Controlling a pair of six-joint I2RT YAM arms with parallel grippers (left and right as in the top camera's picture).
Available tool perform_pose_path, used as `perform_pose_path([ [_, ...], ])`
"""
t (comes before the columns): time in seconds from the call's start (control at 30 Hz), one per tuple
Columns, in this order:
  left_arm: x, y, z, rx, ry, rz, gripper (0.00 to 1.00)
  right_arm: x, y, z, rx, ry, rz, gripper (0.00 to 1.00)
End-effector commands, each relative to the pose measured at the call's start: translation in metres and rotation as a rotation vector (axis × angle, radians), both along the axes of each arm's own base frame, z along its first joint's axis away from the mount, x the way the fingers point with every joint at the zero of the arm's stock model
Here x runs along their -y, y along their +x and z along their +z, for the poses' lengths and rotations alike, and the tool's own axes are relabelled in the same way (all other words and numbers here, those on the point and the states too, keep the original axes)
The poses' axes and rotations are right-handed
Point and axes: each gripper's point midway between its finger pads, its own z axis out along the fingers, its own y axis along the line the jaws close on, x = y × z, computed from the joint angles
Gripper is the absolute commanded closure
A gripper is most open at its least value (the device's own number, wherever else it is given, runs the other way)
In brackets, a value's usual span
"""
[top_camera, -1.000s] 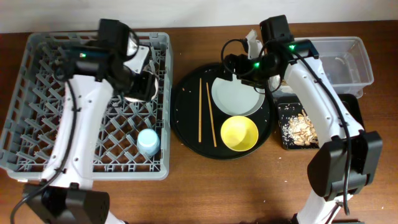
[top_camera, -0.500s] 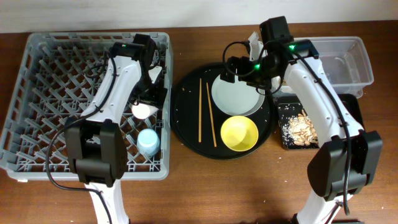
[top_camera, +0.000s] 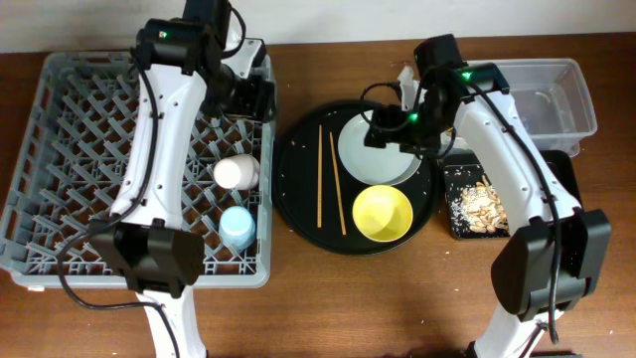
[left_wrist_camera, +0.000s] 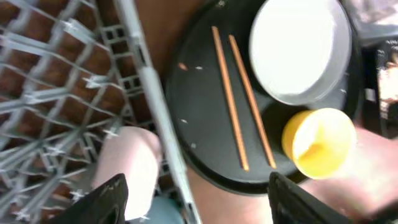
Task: Sort waste into correct bins and load items into the dishwasher rack
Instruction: 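Grasp the yellow bowl with the left gripper and set it in the rack's back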
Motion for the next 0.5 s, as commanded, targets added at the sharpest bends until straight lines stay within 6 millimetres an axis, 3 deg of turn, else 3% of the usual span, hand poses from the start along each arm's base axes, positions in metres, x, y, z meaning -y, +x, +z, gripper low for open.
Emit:
perform_pose_path([
  [0.0,0.04,-0.02,0.006,-0.039,-0.071,-0.076,0.29,0.01,-0.003,0.007,0.021,-0.054,-0.007,0.21],
  [0.17,0.088,-0.043,-0.005,-0.076,-0.025,-0.111,0.32,0.044,-0.001,0.012,0.034,-0.167,-0.105,0.22],
  [0.2,0.107,-0.05,-0.013,-0.088,-0.023,-0.131,0.32,0.058,0.006,0.026,0.06,-0.145,-0.168,0.22],
  [0.27,0.136,-0.059,-0.035,-0.106,-0.016,-0.178,0.32,0.093,0.016,0.079,0.173,-0.092,-0.267,0.2],
  [0.37,0.159,-0.072,-0.079,-0.186,0.019,-0.2,0.33,0.148,0.004,0.143,0.338,-0.111,-0.408,0.13],
  [0.43,0.164,-0.083,-0.101,-0.237,0.047,-0.207,0.33,0.17,-0.006,0.153,0.355,-0.136,-0.466,0.12],
  [0.47,0.17,-0.095,-0.12,-0.279,0.085,-0.231,0.33,0.18,-0.012,0.152,0.338,-0.142,-0.492,0.11],
])
